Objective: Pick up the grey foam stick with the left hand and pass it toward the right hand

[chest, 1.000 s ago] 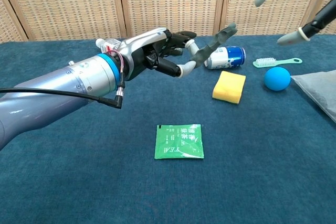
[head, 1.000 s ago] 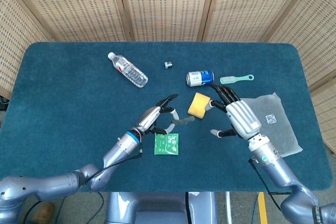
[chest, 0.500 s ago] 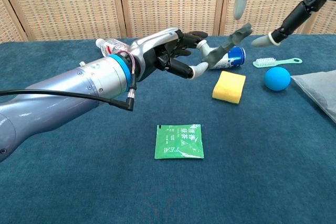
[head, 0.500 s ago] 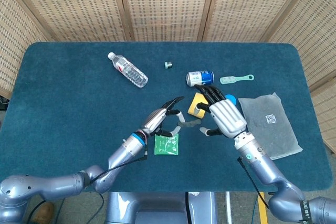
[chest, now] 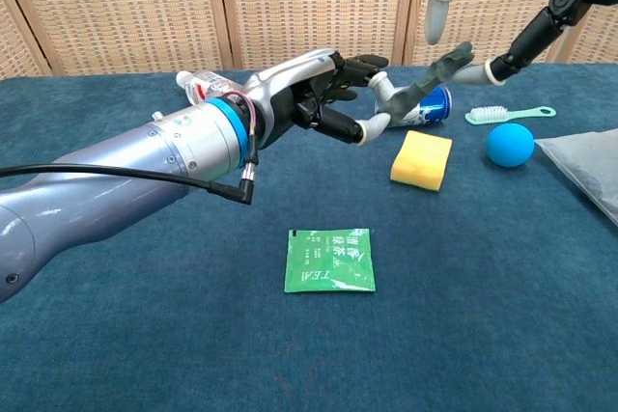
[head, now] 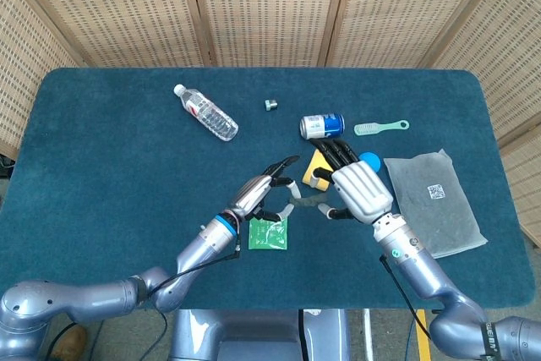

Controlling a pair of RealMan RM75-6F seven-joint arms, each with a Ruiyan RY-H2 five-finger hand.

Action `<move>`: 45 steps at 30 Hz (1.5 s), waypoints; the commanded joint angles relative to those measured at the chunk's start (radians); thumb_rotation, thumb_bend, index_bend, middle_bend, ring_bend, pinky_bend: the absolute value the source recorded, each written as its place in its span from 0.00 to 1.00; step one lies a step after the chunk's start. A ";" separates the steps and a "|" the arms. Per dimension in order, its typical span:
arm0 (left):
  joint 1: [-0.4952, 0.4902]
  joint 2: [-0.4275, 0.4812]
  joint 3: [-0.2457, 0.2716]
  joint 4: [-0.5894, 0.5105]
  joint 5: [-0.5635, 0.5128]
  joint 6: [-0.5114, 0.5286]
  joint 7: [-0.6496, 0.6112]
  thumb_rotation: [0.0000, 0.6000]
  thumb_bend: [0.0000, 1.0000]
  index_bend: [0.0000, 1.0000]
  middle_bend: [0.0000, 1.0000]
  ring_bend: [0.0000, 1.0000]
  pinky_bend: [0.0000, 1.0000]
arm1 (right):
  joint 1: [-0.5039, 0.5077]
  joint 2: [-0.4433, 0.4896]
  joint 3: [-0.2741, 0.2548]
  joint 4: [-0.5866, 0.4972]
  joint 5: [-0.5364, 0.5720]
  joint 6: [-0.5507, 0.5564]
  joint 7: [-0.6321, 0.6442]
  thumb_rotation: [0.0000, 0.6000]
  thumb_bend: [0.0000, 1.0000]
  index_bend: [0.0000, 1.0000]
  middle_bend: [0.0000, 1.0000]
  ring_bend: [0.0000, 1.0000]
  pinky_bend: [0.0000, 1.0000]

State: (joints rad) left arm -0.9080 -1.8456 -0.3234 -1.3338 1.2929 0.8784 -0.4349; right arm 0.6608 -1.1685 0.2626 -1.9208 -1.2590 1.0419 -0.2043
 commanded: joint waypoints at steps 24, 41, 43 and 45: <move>-0.003 0.009 -0.001 -0.027 -0.018 0.006 0.019 1.00 0.47 0.80 0.00 0.00 0.00 | 0.018 -0.006 -0.025 -0.010 0.005 0.004 -0.022 1.00 0.53 0.57 0.05 0.00 0.00; -0.003 0.013 -0.003 -0.024 -0.023 0.012 0.016 1.00 0.47 0.81 0.00 0.00 0.00 | 0.026 -0.050 -0.077 0.070 -0.178 0.078 -0.153 1.00 0.82 0.88 0.13 0.00 0.00; -0.002 0.013 -0.002 -0.022 -0.023 0.013 0.013 1.00 0.47 0.81 0.00 0.00 0.00 | 0.026 -0.054 -0.083 0.087 -0.211 0.090 -0.175 1.00 0.83 0.90 0.14 0.00 0.00; 0.000 0.013 -0.003 -0.015 -0.026 0.014 0.008 1.00 0.47 0.81 0.00 0.00 0.00 | 0.026 -0.058 -0.094 0.114 -0.265 0.113 -0.216 1.00 0.83 0.91 0.14 0.00 0.00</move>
State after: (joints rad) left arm -0.9086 -1.8325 -0.3262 -1.3508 1.2683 0.8918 -0.4249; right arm 0.6864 -1.2207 0.1803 -1.8312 -1.4838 1.1334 -0.3860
